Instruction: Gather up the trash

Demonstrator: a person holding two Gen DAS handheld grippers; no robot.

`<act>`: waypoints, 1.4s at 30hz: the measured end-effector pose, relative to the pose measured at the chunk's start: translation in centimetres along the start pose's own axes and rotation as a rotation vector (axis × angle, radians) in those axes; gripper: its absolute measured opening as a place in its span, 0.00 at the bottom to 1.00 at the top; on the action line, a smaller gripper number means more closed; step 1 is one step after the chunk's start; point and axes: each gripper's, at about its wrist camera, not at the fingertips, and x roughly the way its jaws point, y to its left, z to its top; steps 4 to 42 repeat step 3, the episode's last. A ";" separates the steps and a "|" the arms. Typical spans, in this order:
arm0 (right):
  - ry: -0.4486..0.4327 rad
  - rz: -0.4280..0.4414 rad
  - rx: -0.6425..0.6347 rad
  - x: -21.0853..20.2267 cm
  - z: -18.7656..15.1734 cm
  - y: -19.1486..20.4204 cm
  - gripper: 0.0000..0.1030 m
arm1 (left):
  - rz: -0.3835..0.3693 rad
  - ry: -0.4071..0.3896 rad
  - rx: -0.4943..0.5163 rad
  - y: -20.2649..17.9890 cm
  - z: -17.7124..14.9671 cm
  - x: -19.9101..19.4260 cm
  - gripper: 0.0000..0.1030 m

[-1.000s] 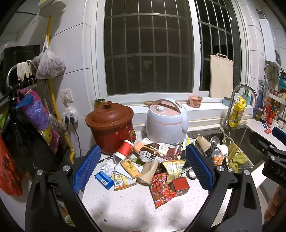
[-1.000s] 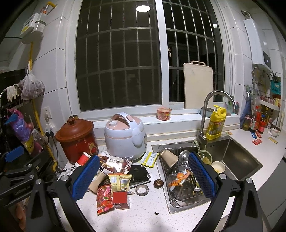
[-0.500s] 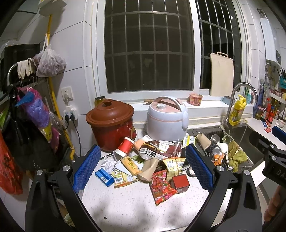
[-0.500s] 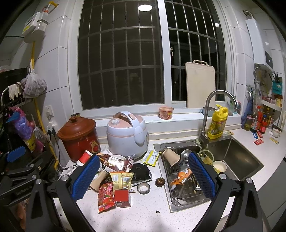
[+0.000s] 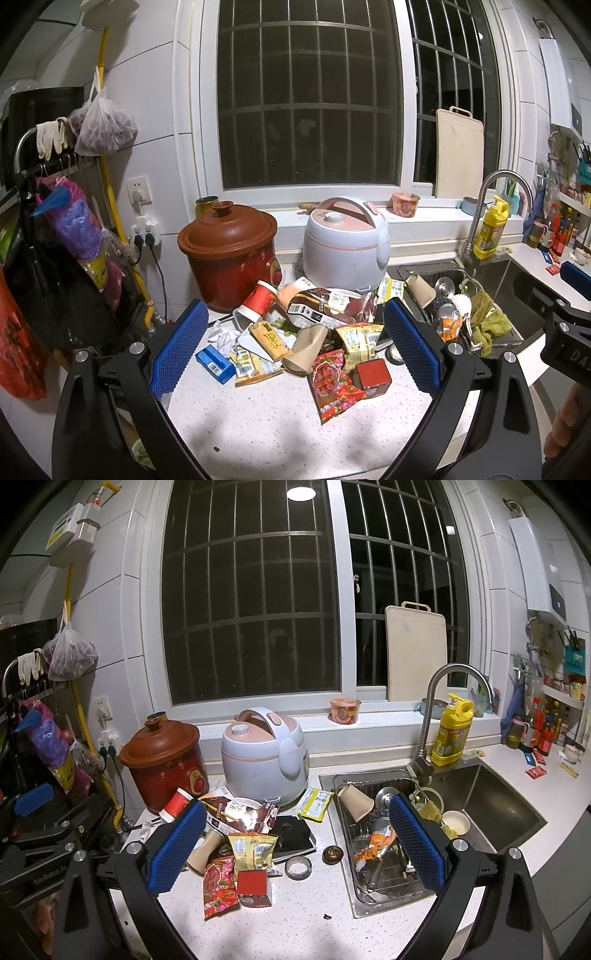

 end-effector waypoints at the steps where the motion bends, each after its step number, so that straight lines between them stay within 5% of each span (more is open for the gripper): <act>1: 0.000 0.002 0.001 0.0 0.0 0.0 0.95 | 0.002 -0.001 0.000 0.0 0.0 0.0 0.91; 42: 0.002 0.001 -0.001 0.1 -0.2 0.1 0.95 | 0.001 0.000 -0.001 0.0 -0.1 -0.1 0.91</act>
